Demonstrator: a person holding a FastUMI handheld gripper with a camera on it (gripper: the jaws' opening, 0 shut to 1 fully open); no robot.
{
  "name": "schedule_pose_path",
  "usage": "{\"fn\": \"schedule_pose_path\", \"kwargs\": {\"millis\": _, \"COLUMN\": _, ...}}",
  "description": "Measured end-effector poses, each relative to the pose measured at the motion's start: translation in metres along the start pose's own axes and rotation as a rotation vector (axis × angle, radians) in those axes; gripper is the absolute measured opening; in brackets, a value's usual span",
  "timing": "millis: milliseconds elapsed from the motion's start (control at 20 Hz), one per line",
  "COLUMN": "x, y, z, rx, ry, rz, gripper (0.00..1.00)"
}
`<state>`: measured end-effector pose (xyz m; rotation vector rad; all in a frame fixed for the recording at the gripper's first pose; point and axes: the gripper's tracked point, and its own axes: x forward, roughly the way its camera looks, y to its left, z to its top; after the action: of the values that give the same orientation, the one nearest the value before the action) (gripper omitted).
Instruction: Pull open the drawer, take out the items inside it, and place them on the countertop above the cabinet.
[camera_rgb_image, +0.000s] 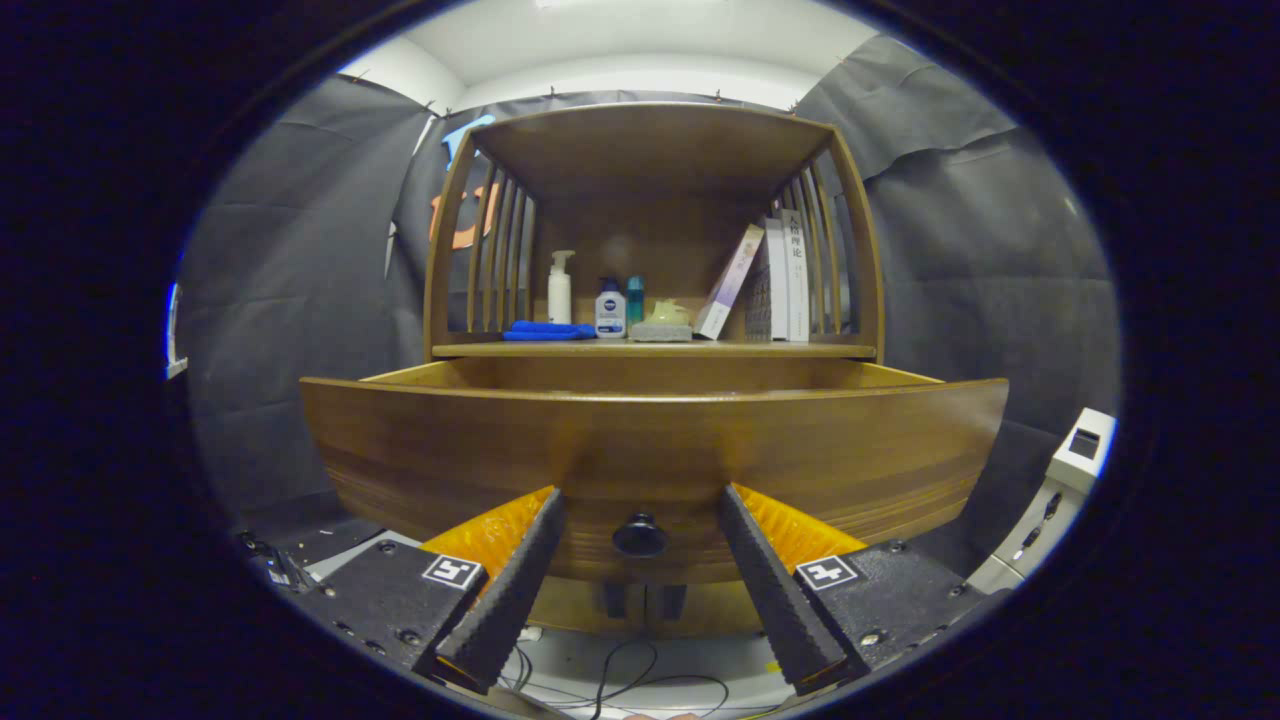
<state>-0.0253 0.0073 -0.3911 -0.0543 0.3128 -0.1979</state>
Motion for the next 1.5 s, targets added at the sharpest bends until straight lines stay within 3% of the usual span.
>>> {"fn": "schedule_pose_path", "kwargs": {"millis": 750, "x": 0.045, "y": 0.002, "z": 0.02, "rx": 0.043, "ry": 0.018, "rz": 0.008, "gripper": 1.0}}
{"fn": "schedule_pose_path", "kwargs": {"millis": 1500, "x": 0.132, "y": 0.003, "z": 0.031, "rx": 0.029, "ry": 0.09, "rz": 0.021, "gripper": 1.0}}
